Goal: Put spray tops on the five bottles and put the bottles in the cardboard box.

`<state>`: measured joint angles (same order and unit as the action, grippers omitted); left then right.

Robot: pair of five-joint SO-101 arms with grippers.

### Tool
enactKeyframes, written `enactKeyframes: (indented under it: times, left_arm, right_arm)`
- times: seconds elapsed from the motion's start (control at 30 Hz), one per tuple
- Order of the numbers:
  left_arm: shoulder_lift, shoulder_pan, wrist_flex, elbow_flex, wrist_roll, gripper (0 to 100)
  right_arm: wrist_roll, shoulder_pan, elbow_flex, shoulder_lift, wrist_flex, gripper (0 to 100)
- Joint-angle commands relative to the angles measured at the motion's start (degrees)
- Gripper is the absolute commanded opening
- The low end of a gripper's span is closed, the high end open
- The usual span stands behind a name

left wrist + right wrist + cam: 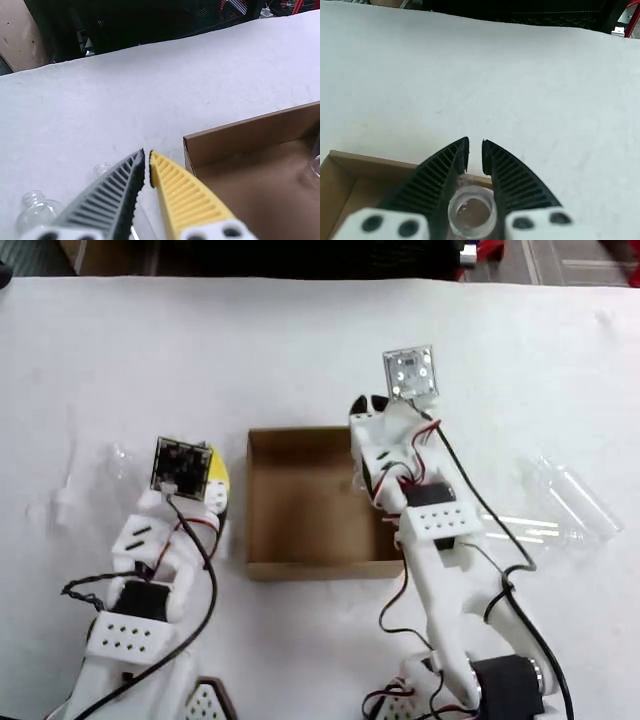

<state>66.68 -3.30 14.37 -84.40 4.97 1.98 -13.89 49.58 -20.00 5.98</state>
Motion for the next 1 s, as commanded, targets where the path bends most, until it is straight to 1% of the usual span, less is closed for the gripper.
enactKeyframes:
  times: [0.0, 0.2, 0.43, 0.97]
  left_arm:
    - [1.45, 0.31, -1.93, 0.62, 0.00, 2]
    - [1.36, 0.22, -1.93, 0.53, 0.00, 2]
    - [1.27, 0.22, -1.93, 0.53, 0.00, 2]
    - [1.27, 0.22, -1.93, 0.53, 0.00, 2]
  right_arm:
    - [0.09, 0.13, -0.53, -0.31, -1.63, 1.7]
    - [0.09, -0.04, -0.35, -0.13, -1.71, 1.7]
    - [0.09, 0.13, -0.79, 5.41, -6.99, 1.7]
    - [0.09, -0.31, -1.49, 6.11, -6.81, 1.7]
